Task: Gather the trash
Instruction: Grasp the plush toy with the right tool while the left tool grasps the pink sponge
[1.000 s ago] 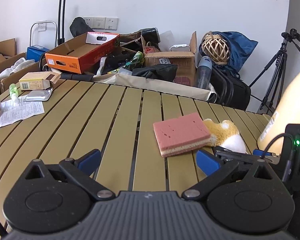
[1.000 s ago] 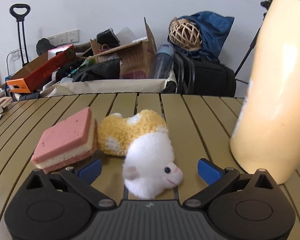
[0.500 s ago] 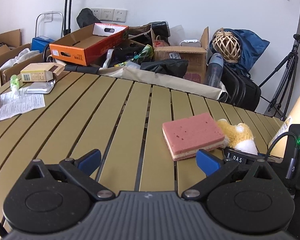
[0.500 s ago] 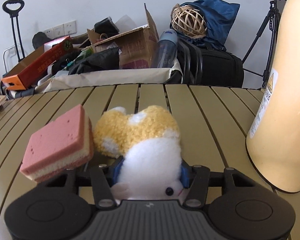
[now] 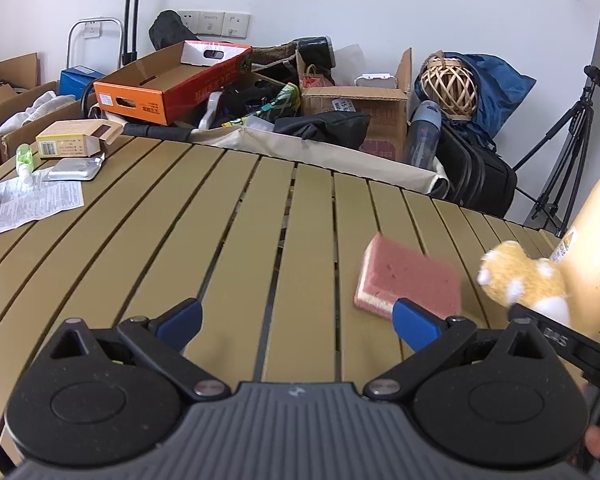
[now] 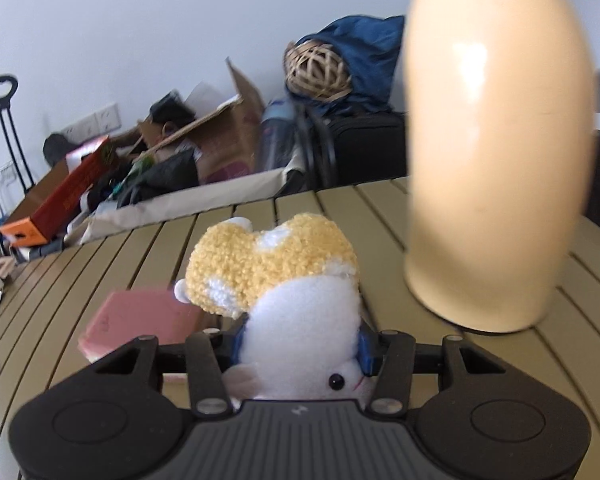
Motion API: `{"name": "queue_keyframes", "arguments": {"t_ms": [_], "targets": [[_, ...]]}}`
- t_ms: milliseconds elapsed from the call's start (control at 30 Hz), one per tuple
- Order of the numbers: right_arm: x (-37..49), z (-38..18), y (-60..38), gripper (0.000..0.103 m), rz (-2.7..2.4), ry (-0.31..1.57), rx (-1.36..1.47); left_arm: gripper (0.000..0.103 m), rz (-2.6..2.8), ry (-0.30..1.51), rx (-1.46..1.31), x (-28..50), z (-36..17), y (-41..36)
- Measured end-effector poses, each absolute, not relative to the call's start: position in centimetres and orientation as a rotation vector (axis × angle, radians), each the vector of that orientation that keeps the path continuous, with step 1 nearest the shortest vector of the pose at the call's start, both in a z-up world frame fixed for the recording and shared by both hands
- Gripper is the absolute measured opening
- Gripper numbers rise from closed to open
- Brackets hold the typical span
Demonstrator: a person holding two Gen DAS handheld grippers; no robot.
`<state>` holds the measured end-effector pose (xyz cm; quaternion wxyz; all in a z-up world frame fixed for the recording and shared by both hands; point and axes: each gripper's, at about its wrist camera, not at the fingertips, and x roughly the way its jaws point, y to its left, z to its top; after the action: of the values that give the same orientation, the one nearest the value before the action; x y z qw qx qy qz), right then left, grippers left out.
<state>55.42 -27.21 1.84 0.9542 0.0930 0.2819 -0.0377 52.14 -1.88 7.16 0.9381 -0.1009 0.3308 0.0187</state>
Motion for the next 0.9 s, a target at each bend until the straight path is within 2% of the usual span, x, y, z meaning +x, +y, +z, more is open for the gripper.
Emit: {"name": "queue_keyframes", "arguments": {"t_ms": [600,900], "targets": [[46.1,1.7,-34.9,0.049,-0.193,0.479,0.343,0.103,-0.09,0.681,-0.024,56.3,6.7,-9.7],[44.2,0.9,-38.4,0.049,-0.269,0.439,0.399,0.103,-0.156,0.768,0.039,60.3,4.2,-12.1]]}}
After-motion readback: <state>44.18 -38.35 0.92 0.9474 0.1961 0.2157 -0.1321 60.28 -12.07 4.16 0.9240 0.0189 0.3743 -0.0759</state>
